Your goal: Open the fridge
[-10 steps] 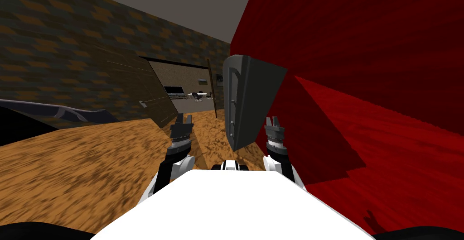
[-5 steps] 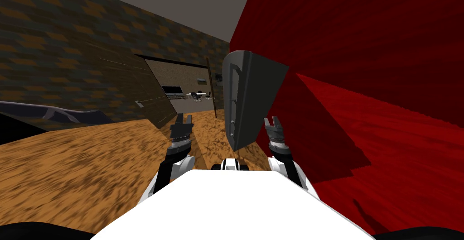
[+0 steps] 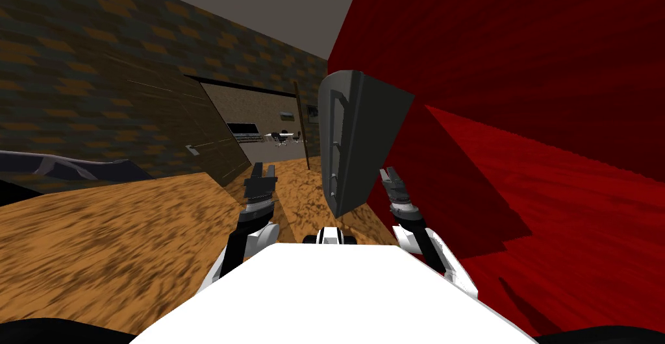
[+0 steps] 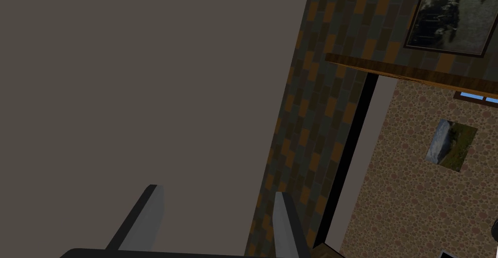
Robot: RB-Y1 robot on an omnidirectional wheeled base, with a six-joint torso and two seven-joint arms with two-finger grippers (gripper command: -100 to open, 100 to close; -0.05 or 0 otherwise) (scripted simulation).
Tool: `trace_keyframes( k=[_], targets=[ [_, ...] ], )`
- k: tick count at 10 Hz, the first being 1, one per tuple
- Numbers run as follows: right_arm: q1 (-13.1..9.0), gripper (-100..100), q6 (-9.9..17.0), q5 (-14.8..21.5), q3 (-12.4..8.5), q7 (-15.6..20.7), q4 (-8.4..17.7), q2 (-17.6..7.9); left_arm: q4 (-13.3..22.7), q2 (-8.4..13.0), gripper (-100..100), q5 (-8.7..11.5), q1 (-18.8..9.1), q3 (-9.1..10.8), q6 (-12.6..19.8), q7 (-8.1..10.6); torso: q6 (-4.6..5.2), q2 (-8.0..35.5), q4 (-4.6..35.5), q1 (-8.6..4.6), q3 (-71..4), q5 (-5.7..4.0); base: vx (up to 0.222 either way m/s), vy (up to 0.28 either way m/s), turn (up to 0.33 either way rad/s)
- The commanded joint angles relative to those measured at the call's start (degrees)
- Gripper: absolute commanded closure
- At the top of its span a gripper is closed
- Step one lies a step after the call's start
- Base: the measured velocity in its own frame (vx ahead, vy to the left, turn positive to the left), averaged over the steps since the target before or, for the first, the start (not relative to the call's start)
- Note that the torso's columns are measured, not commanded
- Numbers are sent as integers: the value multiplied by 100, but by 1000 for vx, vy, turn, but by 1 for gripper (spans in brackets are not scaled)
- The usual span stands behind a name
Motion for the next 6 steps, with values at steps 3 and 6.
trace_keyframes(
  k=[3,6],
  targets=[
    [-55,-100,-1,289,-307,118,96,-626,0,0,0,0,0,0,0,0,2,-1,0,4,-1,1,26,41,-40],
    [-109,-100,-8,594,-629,241,187,-1140,0,0,0,0,0,0,0,0,0,-3,-1,0,-2,0,32,46,-55]
  ],
)
